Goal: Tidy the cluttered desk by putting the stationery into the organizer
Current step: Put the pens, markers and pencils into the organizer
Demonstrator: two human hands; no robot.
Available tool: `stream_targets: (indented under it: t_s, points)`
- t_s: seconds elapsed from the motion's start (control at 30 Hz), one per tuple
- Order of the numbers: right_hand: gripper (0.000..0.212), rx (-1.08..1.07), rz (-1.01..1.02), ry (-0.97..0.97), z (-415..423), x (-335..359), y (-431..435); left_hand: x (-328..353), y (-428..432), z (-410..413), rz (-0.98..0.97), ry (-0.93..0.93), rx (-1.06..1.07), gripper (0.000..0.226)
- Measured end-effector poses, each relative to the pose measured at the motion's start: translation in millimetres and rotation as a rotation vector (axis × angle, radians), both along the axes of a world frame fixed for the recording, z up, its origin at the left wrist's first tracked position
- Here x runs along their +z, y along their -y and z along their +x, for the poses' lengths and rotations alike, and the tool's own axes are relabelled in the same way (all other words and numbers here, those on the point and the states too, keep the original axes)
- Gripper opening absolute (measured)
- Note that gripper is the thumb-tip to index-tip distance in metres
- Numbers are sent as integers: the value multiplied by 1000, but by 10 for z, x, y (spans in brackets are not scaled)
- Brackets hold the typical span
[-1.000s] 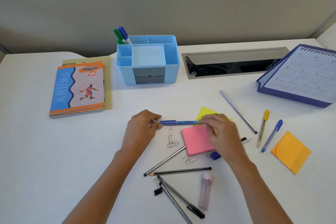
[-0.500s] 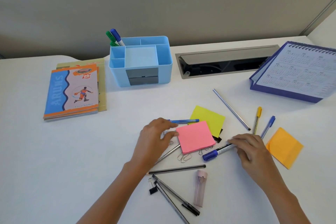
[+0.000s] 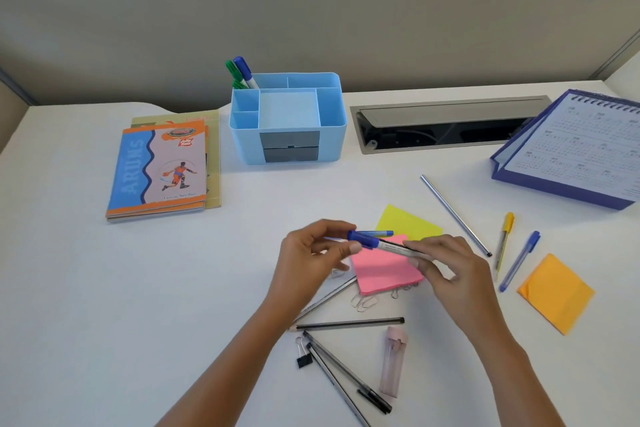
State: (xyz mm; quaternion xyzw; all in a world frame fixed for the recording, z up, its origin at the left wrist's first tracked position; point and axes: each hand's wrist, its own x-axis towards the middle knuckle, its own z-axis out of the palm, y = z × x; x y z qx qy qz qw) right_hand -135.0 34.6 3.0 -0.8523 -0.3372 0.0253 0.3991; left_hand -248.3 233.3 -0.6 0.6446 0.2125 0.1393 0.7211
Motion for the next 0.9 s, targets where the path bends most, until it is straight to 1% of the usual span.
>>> stream_targets:
  t_s: [0.1,0.17,0.3,0.43,0.5,0.57,0.67,0.77,0.9]
  points:
    - [30,11,54,-43,-7,55,-291,132,-201,32,-115,42,105,15]
    - [27,6,114,-105,-12,77,-463,215,-353,50,-156,53,154,14]
    - [20,-70,261,-292,5,108,-737,335,-644,64,-177,58,208,13]
    - [15,-214,341,-376,74,71,-848,435,-992,90,-138,74,307,21]
    - [15,-283,368,-425,121,29,-837,538,-1229,140,-86,121,394,20]
    - [16,-323,375,-458,145,-14,-797,675,-1490,230,-1,188,478,13]
    - [16,-368,343,-457,158,-84,-737,838,-1934,473,111,233,652,12]
    - [16,-404,309,-449,161,-137,-689,896,-2324,763,265,166,776,21]
    - [20,-422,312,-449,171,-159,-669,843,-2549,1055,476,12,732,22]
